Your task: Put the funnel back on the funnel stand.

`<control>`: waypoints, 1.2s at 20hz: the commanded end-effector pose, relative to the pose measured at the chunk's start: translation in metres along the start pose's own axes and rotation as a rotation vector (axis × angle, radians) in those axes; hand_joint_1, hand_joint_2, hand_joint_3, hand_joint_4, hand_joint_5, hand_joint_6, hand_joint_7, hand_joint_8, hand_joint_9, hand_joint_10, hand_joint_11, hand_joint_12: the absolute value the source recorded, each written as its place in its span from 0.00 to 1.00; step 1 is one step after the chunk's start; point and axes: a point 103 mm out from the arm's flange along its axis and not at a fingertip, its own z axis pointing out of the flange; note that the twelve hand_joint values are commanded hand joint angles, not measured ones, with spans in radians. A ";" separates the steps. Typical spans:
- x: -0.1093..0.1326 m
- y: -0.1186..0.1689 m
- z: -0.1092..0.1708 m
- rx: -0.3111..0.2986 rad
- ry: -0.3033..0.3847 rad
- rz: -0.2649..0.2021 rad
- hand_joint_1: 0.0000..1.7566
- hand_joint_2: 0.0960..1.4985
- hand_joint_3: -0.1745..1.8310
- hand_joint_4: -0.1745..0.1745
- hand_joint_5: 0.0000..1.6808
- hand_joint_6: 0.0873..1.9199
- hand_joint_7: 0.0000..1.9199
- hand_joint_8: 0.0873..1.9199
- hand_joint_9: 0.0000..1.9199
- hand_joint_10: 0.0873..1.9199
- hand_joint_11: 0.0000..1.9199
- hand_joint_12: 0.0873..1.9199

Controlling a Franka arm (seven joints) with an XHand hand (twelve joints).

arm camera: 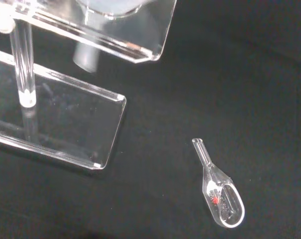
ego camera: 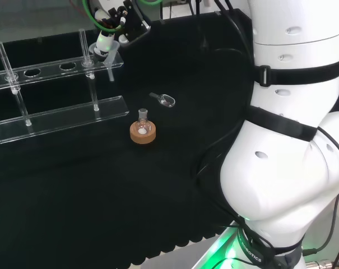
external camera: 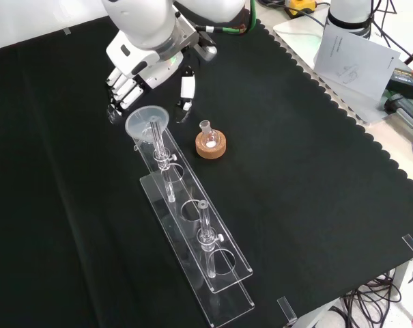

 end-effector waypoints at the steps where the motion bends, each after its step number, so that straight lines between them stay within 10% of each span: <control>1: 0.006 -0.023 0.010 -0.001 0.009 0.000 0.28 0.45 0.21 0.44 0.05 0.00 0.00 0.09 0.06 0.36 0.07 0.76; 24: -0.050 -0.159 0.006 -0.168 0.137 0.187 0.29 0.48 0.17 0.39 0.11 0.00 0.00 0.27 0.12 0.36 0.09 0.75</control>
